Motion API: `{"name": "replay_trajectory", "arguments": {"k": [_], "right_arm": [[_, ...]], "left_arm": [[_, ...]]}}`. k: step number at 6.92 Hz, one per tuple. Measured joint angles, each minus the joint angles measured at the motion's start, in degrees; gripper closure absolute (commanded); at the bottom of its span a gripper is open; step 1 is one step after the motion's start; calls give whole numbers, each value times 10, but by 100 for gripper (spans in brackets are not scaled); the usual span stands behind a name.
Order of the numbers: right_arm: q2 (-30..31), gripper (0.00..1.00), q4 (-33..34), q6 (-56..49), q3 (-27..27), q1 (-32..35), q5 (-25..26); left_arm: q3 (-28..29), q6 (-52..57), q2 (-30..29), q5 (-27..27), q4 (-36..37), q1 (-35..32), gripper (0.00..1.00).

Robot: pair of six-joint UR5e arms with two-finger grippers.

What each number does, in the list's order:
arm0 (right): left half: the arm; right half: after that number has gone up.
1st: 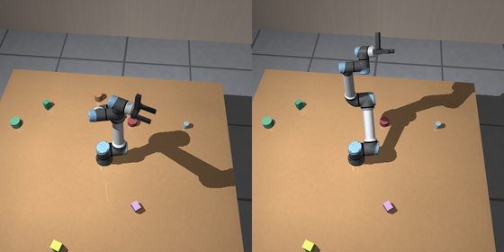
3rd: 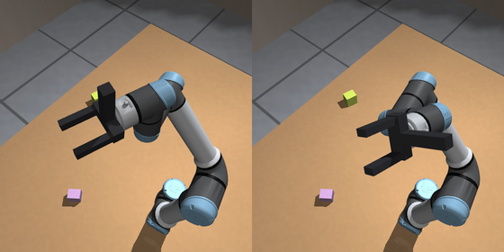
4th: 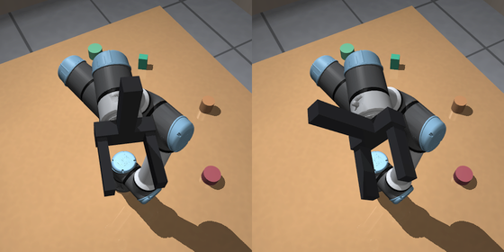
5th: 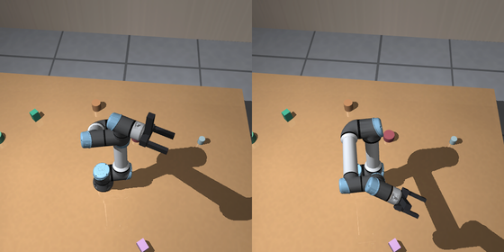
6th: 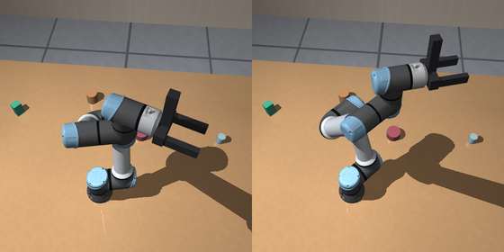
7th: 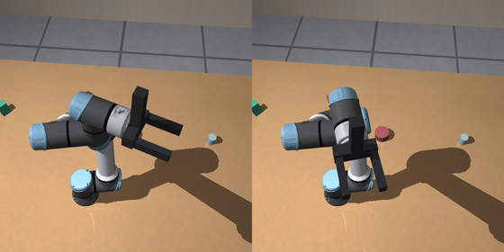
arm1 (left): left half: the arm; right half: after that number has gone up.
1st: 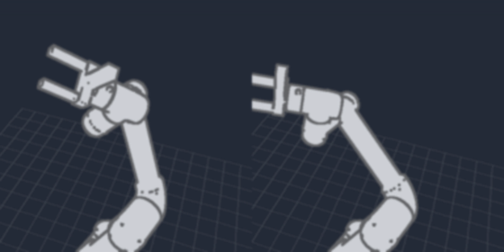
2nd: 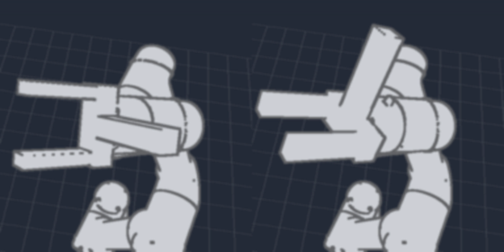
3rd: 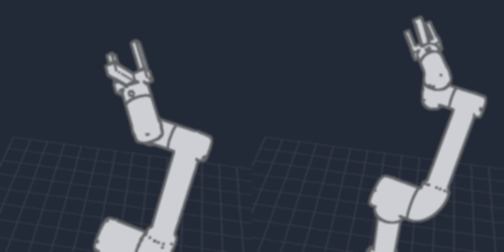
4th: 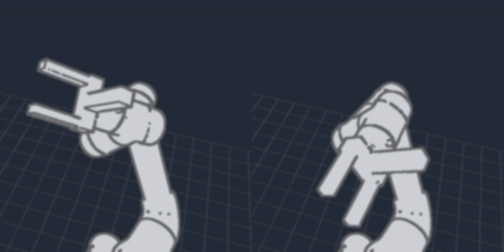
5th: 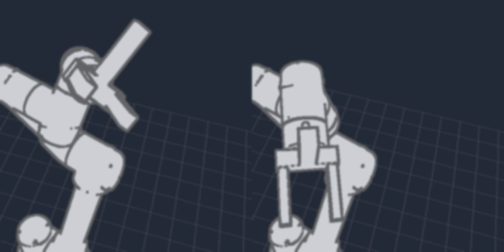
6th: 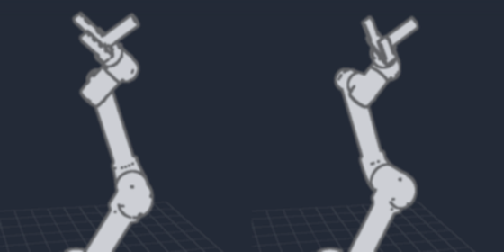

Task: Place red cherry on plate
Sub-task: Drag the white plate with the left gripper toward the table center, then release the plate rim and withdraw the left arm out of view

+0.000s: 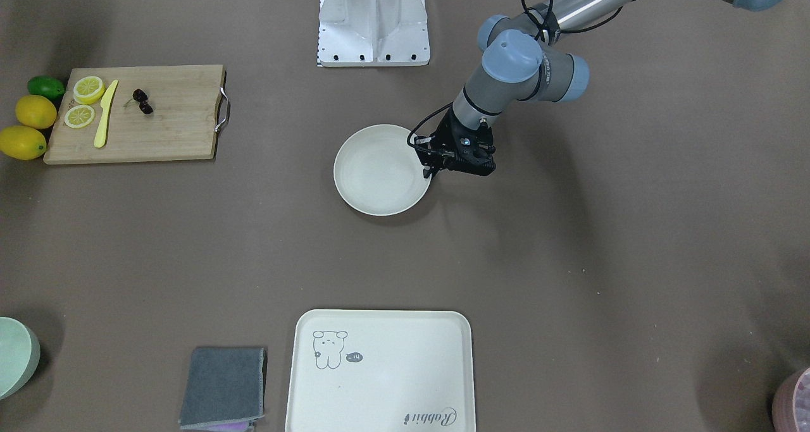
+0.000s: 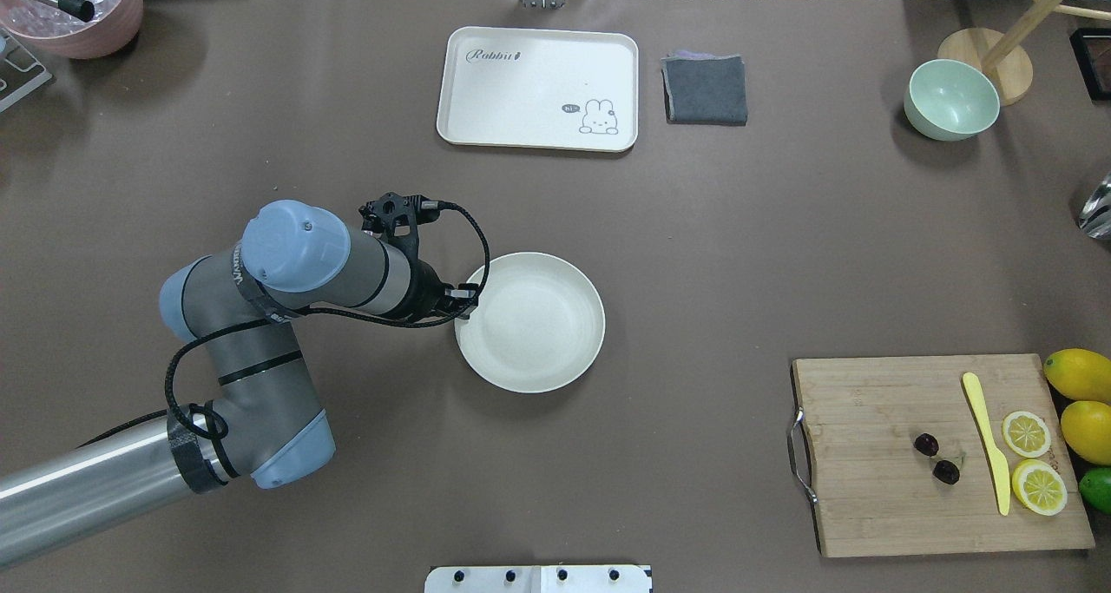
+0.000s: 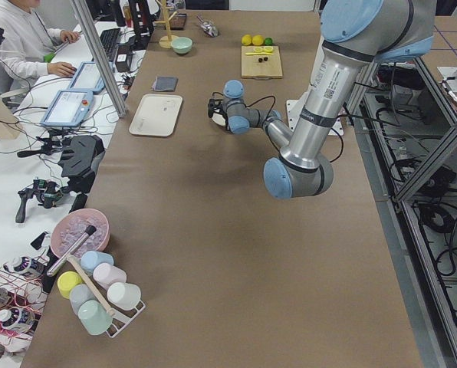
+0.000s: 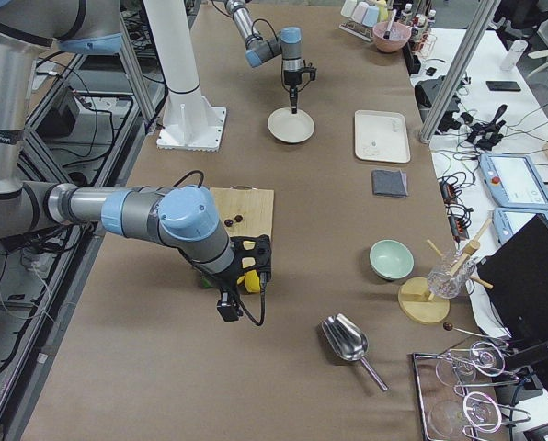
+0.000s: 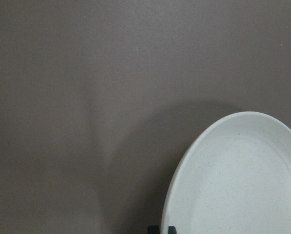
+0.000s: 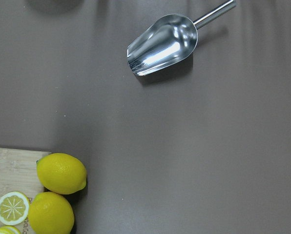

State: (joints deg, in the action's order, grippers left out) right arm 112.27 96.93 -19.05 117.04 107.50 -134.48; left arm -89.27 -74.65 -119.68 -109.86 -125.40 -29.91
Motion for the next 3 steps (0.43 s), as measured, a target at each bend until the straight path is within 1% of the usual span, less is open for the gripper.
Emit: {"name": "replay_trajectory", "arguments": {"k": [1, 2, 3], "right_arm": [[2, 0, -1, -1, 1, 2, 0], [3, 0, -1, -1, 1, 5, 0], [4, 0, -2, -2, 1, 9, 0]], "left_arm": [[7, 0, -2, 0, -8, 0, 77], [9, 0, -2, 0, -11, 0, 30], [10, 0, -3, 0, -12, 0, 2]]}}
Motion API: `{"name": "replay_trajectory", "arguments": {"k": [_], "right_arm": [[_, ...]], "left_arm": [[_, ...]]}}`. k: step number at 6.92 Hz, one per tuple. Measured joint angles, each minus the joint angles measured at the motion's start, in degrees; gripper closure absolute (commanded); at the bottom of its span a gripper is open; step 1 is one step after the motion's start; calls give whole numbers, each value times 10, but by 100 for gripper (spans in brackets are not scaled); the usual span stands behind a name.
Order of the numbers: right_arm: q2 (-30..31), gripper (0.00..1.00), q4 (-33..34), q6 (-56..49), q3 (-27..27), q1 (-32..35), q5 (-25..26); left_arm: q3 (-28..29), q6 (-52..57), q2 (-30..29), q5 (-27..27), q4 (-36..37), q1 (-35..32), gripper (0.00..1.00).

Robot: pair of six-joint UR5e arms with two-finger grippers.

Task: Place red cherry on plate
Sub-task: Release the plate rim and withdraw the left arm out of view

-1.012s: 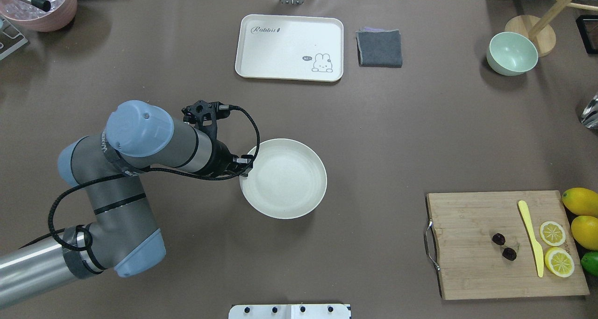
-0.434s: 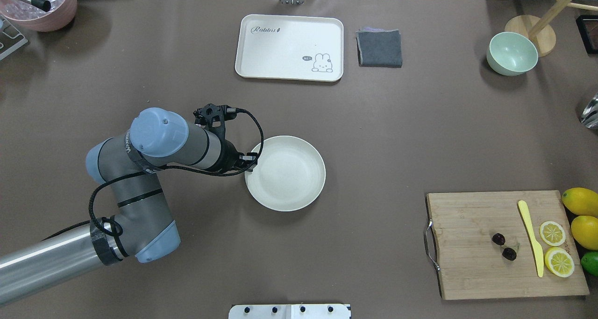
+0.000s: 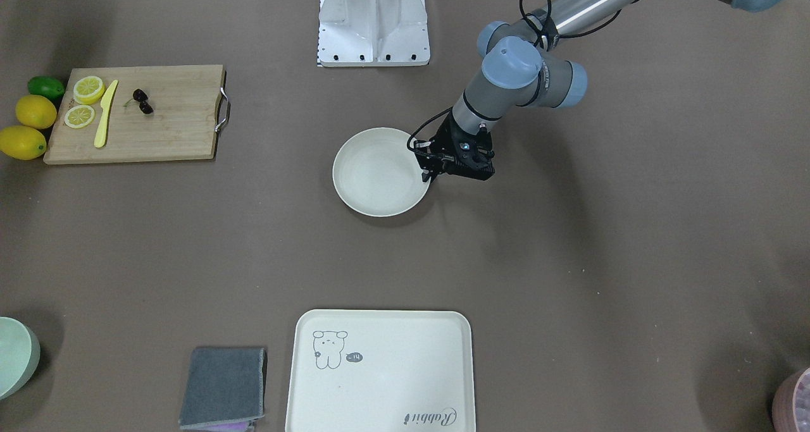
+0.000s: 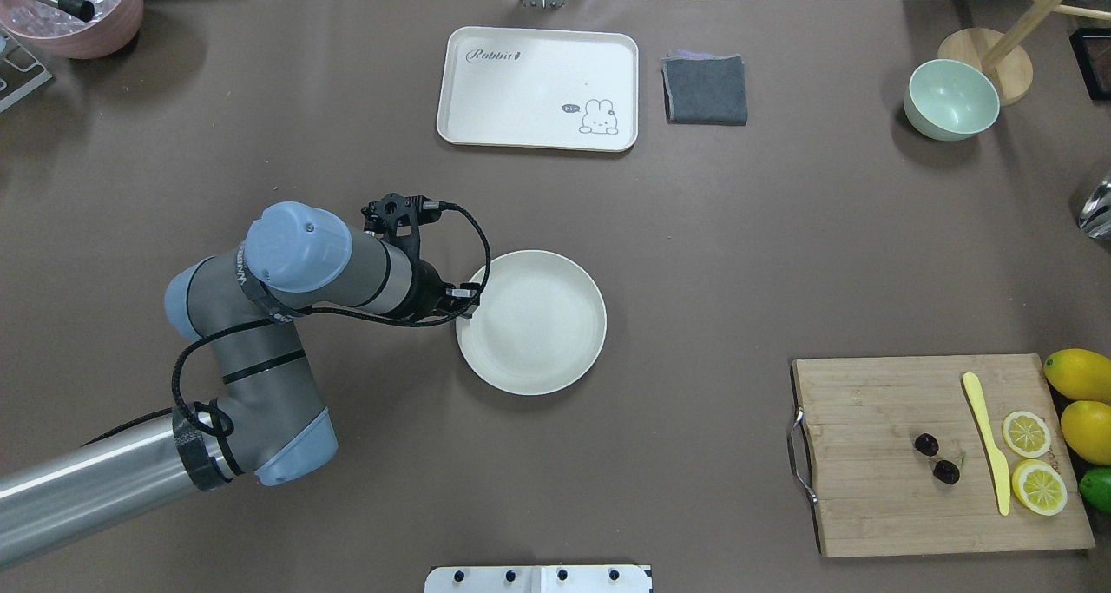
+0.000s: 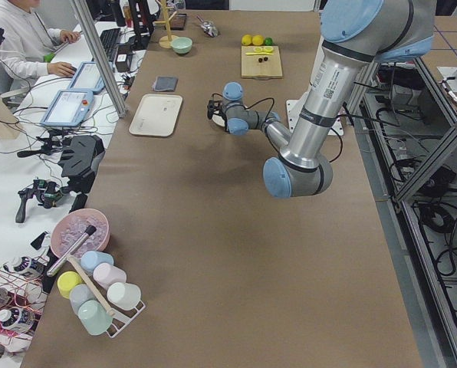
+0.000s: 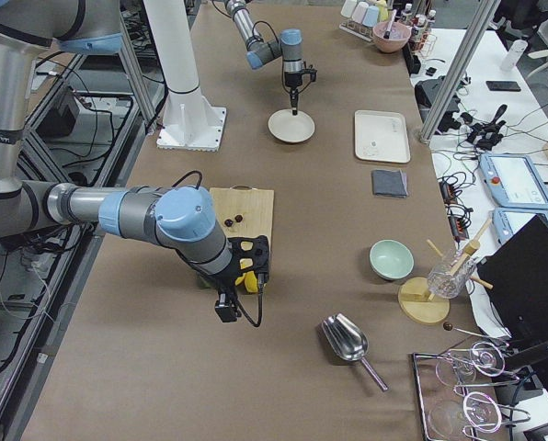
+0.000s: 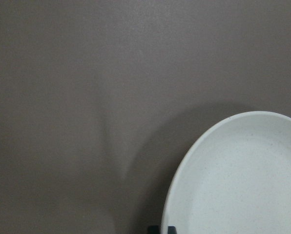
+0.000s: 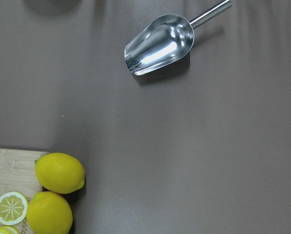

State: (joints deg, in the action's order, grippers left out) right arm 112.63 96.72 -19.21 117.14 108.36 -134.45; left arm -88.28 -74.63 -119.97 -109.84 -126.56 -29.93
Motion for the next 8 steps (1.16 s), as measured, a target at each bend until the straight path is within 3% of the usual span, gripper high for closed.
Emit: {"name": "replay_trajectory", "arguments": {"k": [4, 6, 8], "right_arm": [[-1, 0, 1, 0, 5, 7, 1], [-3, 0, 2, 1, 7, 15, 2], [-4, 0, 3, 1, 11, 29, 4]], "left_arm": [[-12, 5, 6, -18, 6, -39, 1], [-30, 67, 42, -115, 12, -136, 1], [-46, 187, 115, -214, 14, -256, 1]]}}
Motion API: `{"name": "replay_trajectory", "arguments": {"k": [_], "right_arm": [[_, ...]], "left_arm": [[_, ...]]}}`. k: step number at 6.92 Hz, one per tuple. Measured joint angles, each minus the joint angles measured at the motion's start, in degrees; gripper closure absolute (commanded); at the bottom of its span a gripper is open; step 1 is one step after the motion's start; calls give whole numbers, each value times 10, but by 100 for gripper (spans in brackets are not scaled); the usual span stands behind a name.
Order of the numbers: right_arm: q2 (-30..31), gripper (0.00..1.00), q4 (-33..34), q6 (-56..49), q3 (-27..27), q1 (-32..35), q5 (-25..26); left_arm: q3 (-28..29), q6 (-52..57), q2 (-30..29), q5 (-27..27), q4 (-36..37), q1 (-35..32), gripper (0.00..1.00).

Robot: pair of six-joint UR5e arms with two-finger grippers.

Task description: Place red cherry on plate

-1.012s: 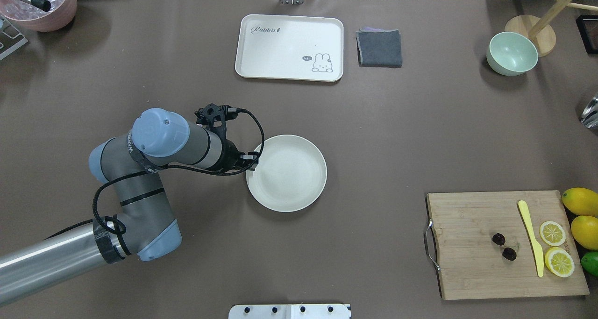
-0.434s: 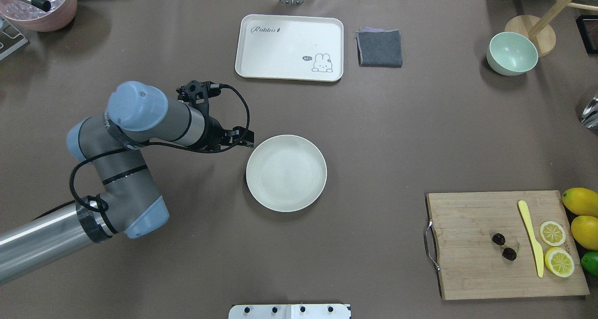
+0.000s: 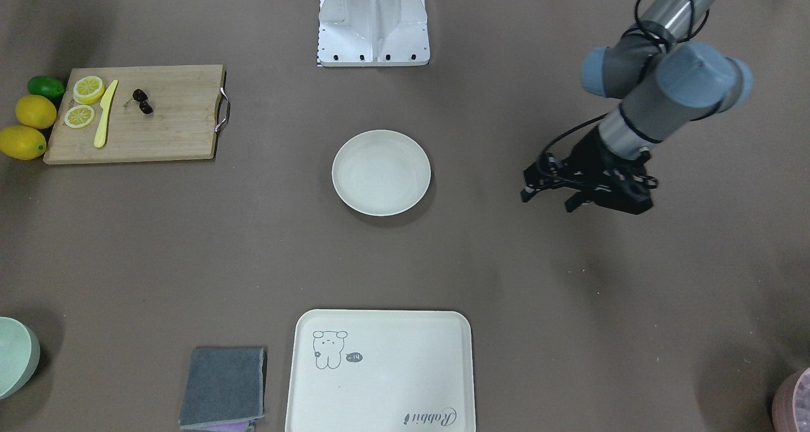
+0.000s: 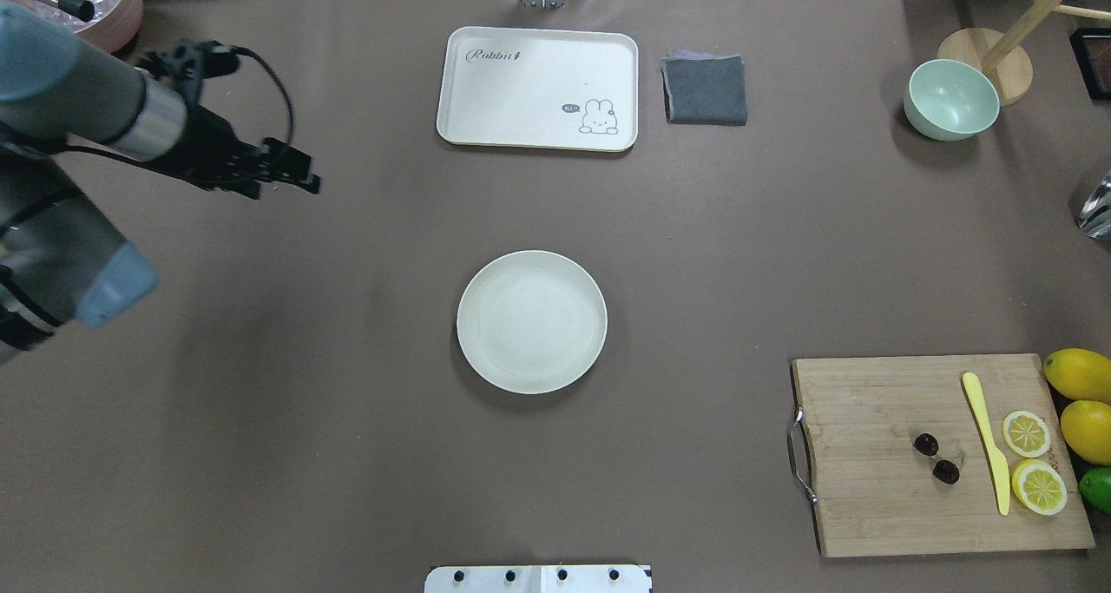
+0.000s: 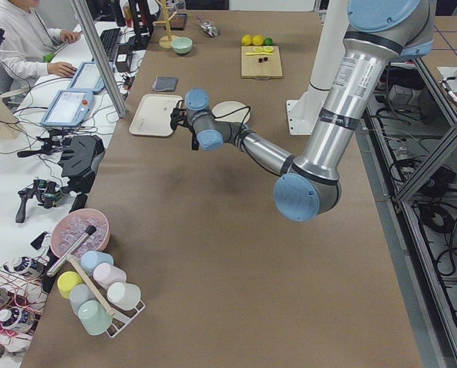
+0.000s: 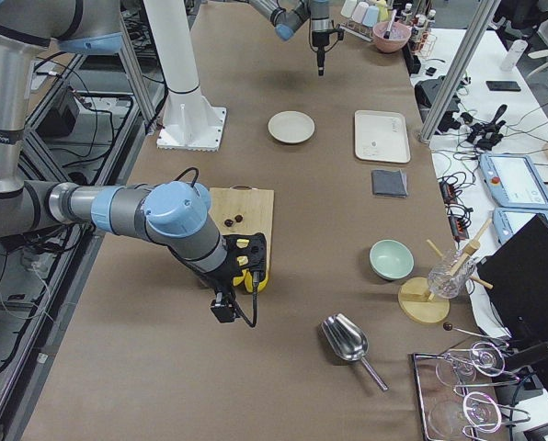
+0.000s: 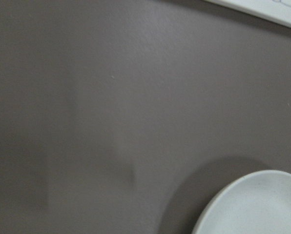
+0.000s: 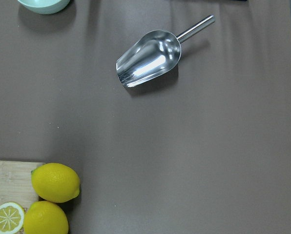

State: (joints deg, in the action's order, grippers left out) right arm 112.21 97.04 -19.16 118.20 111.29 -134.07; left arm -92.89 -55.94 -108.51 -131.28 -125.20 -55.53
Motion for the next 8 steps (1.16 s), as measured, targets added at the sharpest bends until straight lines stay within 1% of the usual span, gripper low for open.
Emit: {"name": "replay_trajectory", "arguments": {"k": [2, 3, 5, 6, 7, 8], "right_arm": [[-4, 0, 1, 4, 1, 4, 1], [-5, 0, 1, 6, 0, 5, 1], [-1, 0, 2, 7, -2, 6, -2], [0, 0, 2, 7, -3, 6, -3], [0, 0, 2, 8, -2, 7, -4], [0, 0, 1, 8, 3, 11, -5]], "left_arm": [[-5, 148, 85, -78, 0, -115, 1], [-5, 223, 131, -104, 0, -167, 1], [-5, 336, 210, -116, 15, -253, 1], [-7, 400, 228, -113, 60, -289, 1], [-22, 458, 235, -104, 130, -319, 1], [-60, 484, 235, -87, 214, -339, 1]]}}
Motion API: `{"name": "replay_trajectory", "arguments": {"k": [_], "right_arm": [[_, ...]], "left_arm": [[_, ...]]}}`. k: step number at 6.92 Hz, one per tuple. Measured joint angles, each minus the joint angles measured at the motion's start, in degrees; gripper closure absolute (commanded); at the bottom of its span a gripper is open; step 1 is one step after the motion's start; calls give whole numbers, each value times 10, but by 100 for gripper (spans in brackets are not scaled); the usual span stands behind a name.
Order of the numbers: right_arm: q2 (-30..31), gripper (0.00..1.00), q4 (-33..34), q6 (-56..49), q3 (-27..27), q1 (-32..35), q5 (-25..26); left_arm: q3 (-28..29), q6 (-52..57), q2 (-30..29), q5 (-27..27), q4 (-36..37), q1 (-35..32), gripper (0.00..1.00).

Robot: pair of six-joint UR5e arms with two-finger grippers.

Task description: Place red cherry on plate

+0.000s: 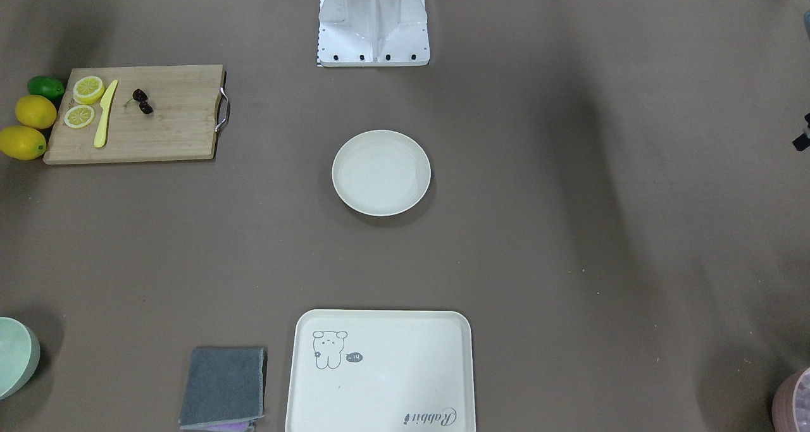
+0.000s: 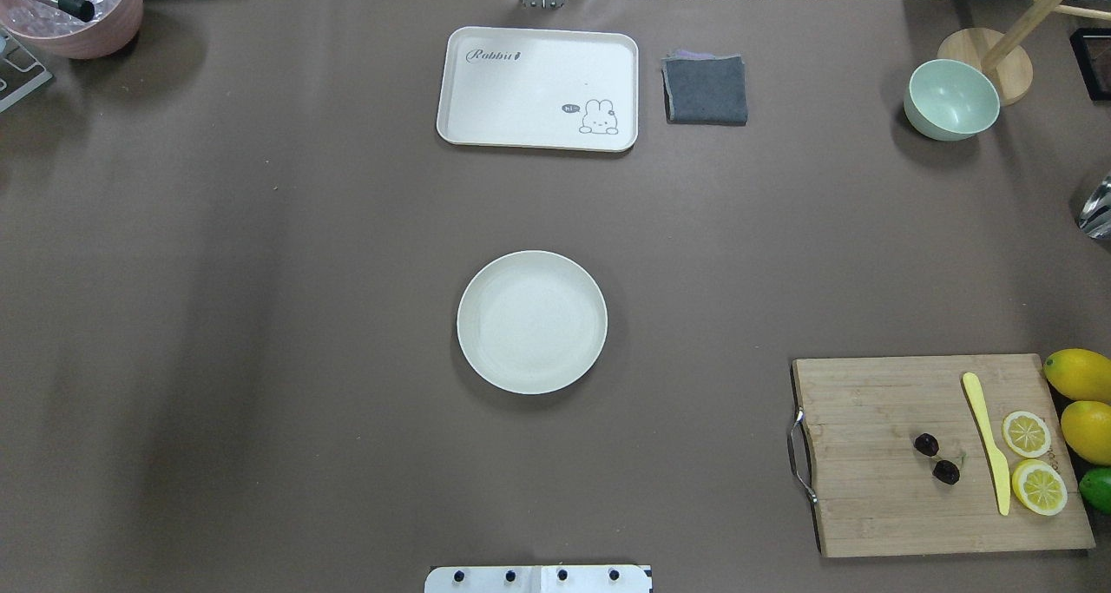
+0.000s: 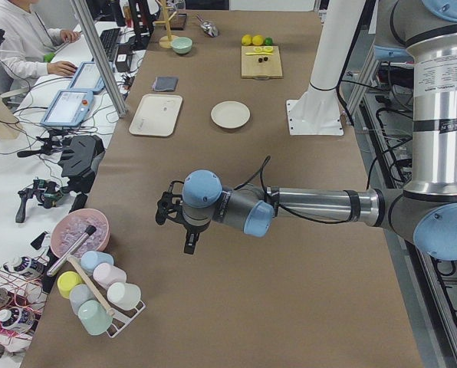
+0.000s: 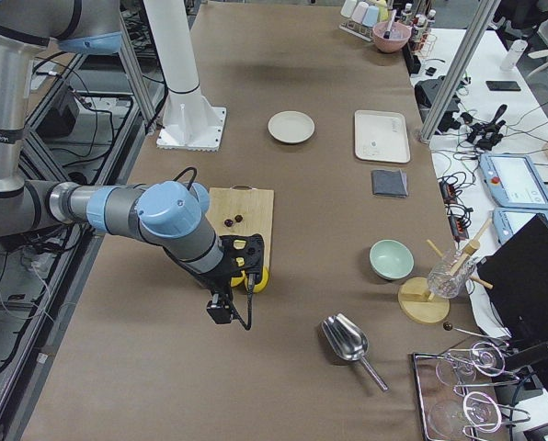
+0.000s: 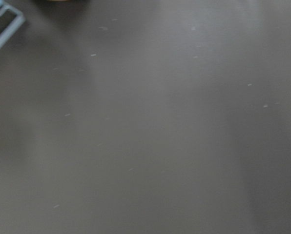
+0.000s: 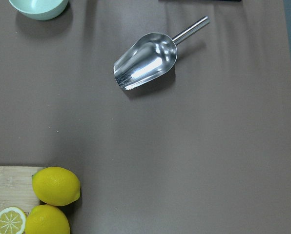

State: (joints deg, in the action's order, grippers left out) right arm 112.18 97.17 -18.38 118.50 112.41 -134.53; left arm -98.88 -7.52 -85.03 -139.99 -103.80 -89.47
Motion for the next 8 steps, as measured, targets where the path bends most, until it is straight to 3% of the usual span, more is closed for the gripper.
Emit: {"name": "replay_trajectory", "arguments": {"k": [2, 3, 8], "right_arm": [[2, 0, 1, 1, 5, 8, -3], [4, 0, 1, 1, 4, 9, -7], [42, 0, 0, -4, -3, 21, -39]], "left_arm": [[-78, 14, -23, 34, 173, -16, 1], [-91, 15, -31, 53, 208, -18, 1], [-65, 28, -4, 92, 213, -26, 1]]}}
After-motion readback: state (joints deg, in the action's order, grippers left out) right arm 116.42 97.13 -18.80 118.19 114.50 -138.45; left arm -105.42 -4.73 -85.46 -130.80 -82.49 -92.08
